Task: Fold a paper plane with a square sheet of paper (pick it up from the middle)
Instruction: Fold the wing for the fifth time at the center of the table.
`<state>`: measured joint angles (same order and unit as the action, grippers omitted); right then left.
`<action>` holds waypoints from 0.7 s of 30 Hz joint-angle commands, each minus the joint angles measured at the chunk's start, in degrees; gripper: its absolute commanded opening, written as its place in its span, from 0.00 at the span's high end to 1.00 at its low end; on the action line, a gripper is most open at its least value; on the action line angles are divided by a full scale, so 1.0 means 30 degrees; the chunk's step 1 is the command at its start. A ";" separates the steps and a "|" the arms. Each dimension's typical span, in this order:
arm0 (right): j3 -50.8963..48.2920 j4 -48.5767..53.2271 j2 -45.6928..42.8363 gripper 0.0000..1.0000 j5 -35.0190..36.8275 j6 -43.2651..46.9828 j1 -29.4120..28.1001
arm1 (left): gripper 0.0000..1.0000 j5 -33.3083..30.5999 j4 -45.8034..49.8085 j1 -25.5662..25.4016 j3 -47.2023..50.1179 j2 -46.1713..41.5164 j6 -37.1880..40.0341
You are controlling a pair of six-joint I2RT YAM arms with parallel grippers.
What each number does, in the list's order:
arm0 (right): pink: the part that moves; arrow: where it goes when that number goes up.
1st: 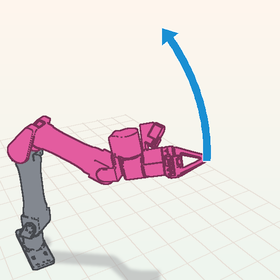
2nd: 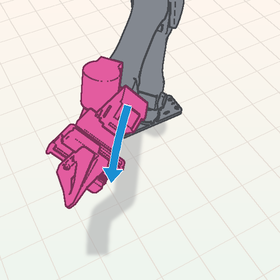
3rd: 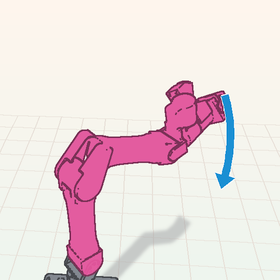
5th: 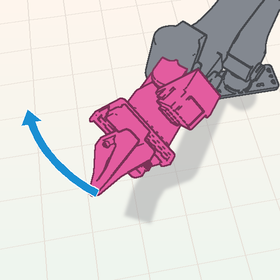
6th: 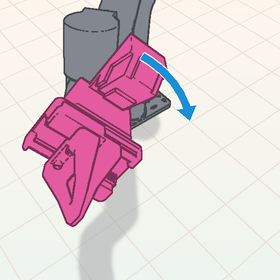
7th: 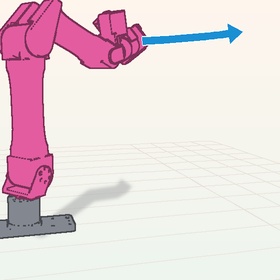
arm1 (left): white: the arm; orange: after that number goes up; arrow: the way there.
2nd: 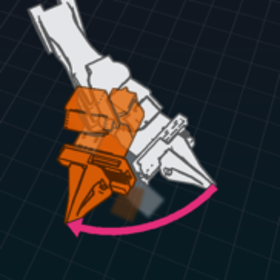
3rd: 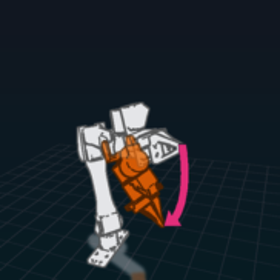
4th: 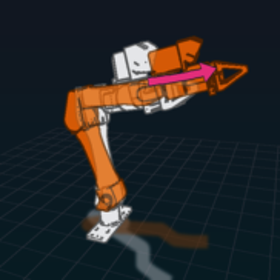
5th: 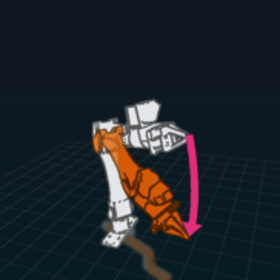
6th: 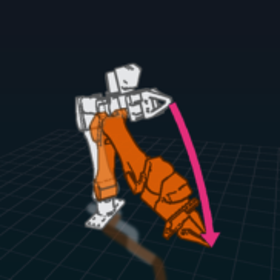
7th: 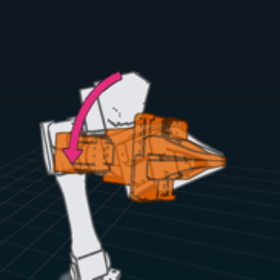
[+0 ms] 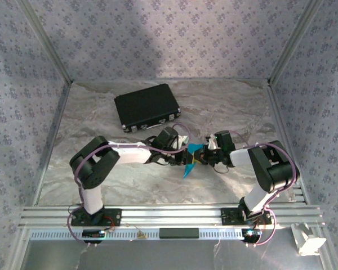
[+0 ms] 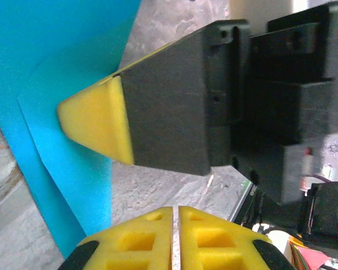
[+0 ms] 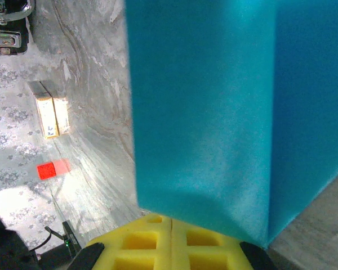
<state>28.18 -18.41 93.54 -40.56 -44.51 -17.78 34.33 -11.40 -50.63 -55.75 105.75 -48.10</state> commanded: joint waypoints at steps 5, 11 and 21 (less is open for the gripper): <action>-0.0430 0.2095 0.0590 0.96 0.2093 0.0432 -0.0194 | 0.90 0.0747 -0.0123 0.0007 -0.0999 0.1582 -0.0279; -0.0511 0.2095 0.0563 0.96 0.2168 0.0421 -0.0180 | 0.90 0.1013 -0.0464 0.0015 -0.0366 0.2199 -0.0633; -0.0423 0.2212 0.0637 0.96 0.2185 0.0476 -0.0183 | 0.91 0.1589 -0.1245 -0.0089 0.1082 0.2189 -0.1137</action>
<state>28.18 -18.26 93.41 -40.27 -44.49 -17.93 36.77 -14.72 -50.63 -53.93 111.85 -50.78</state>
